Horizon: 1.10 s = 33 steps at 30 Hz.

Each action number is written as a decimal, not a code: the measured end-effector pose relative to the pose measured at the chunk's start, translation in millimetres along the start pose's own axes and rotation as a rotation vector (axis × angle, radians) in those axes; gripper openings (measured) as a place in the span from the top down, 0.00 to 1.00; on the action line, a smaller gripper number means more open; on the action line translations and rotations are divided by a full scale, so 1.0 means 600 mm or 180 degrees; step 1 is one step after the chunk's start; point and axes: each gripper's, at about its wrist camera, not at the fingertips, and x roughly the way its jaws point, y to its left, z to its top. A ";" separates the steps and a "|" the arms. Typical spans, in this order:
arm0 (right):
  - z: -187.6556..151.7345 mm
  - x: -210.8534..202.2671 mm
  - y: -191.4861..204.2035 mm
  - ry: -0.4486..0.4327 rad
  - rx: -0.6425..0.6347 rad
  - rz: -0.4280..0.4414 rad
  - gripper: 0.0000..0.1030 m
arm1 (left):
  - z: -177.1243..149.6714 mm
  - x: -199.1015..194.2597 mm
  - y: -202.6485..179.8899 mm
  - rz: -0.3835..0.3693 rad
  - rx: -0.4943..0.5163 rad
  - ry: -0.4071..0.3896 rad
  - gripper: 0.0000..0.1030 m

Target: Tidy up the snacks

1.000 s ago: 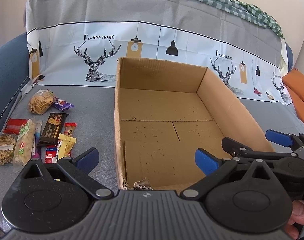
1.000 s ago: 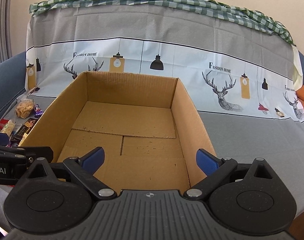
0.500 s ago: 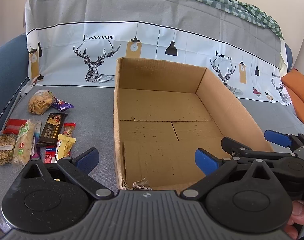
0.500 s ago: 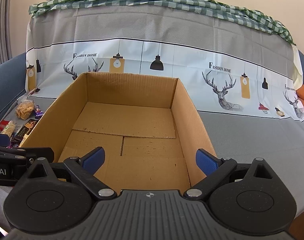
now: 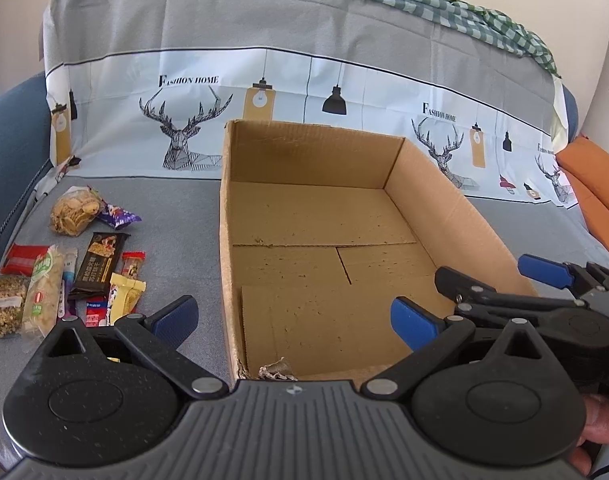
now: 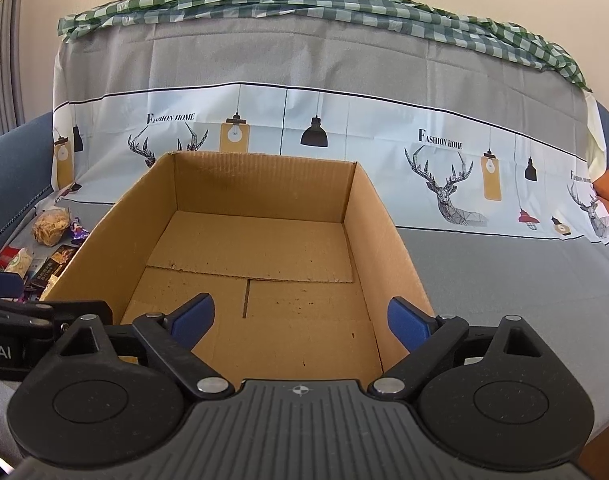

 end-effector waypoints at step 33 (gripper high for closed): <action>-0.004 -0.044 0.283 -0.0486 -0.0061 0.1582 0.66 | -0.024 -0.032 0.440 -0.0283 -0.1522 -0.0126 0.80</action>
